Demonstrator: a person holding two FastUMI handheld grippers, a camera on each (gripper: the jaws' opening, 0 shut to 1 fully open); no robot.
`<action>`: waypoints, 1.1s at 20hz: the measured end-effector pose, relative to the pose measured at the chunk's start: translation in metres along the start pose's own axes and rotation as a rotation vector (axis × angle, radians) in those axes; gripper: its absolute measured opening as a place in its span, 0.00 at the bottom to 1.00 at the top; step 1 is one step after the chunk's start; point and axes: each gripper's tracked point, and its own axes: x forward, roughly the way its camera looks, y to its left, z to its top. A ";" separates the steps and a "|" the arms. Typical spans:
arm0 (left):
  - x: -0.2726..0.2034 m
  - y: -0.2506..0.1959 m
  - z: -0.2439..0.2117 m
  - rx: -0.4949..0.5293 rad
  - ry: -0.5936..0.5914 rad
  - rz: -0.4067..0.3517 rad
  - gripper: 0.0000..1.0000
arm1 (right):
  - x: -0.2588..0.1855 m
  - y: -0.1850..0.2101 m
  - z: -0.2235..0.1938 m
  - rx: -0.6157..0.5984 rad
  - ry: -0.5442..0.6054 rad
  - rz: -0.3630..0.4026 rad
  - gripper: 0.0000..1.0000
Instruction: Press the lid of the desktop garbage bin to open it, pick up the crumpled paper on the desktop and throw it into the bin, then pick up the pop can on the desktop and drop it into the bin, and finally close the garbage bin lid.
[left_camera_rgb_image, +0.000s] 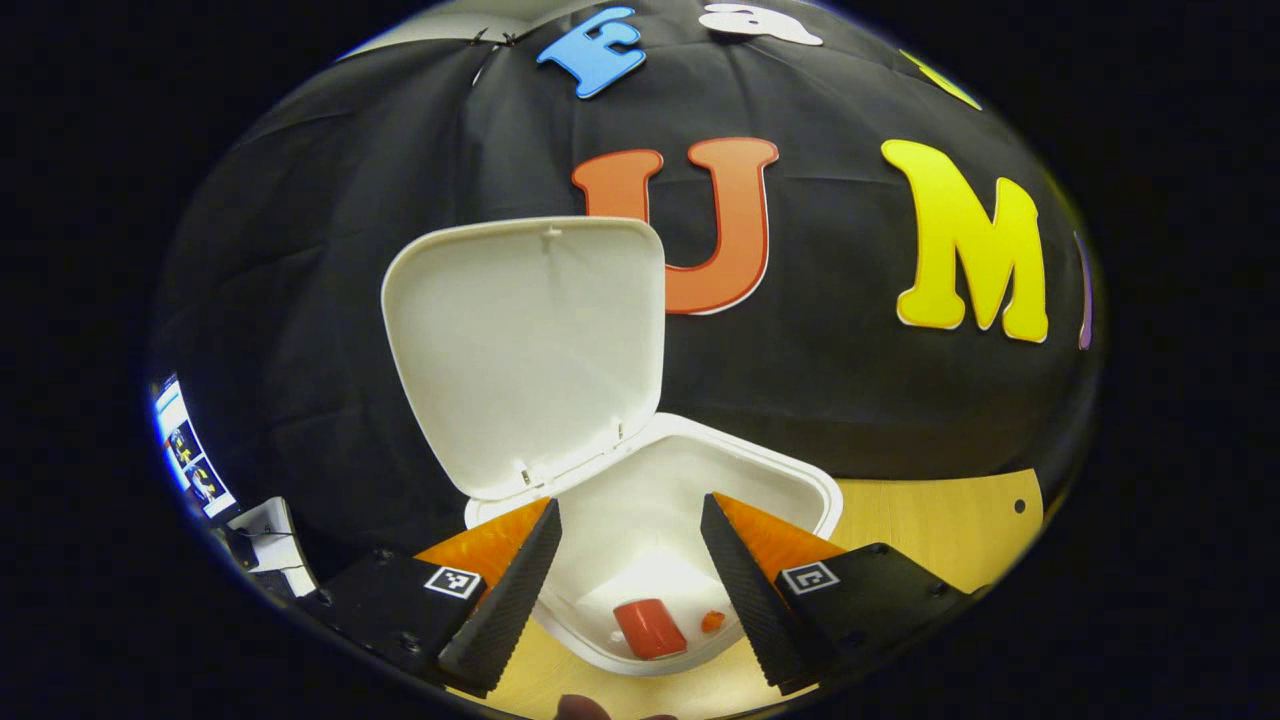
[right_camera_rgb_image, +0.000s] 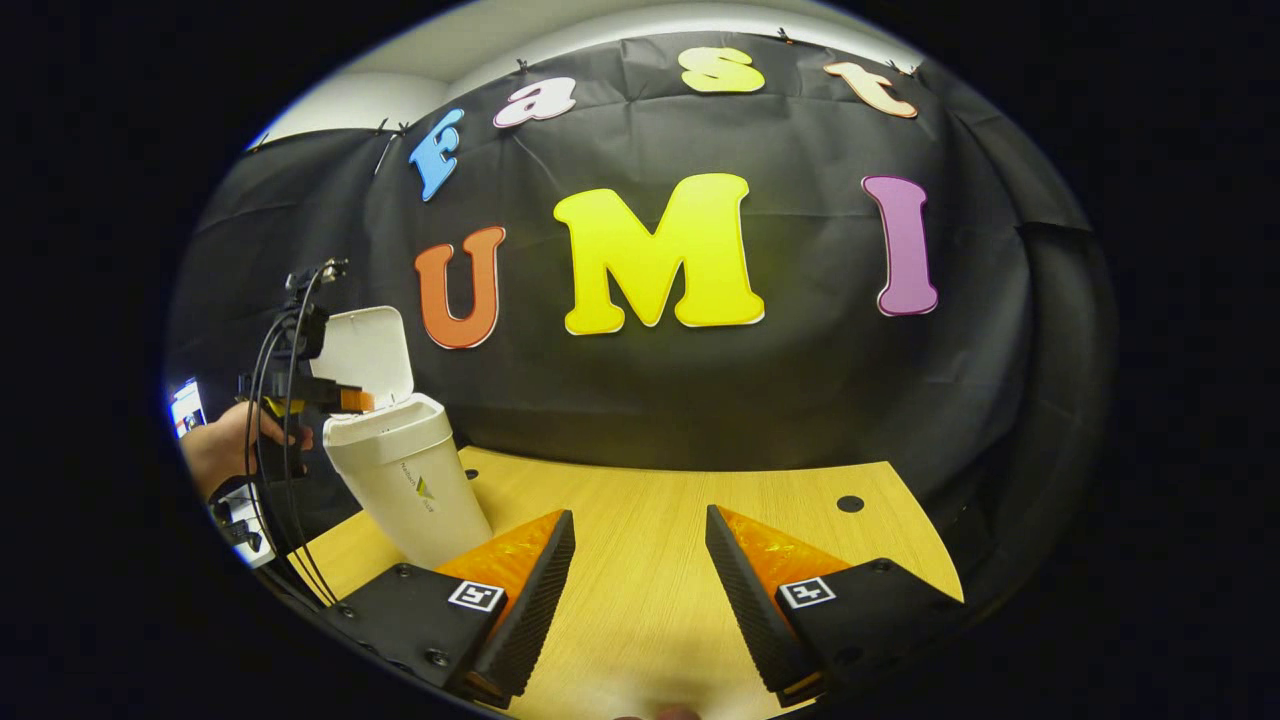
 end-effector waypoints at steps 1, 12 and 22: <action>-0.006 0.001 0.012 -0.011 -0.029 0.015 0.93 | -0.001 -0.002 0.000 -0.001 0.000 -0.001 0.84; -0.030 0.007 0.171 -0.081 -0.324 0.184 0.91 | -0.008 -0.037 0.007 0.036 -0.012 -0.042 0.84; 0.042 0.091 0.167 -0.331 -0.141 0.476 0.83 | 0.001 -0.049 0.030 0.016 -0.010 -0.078 0.84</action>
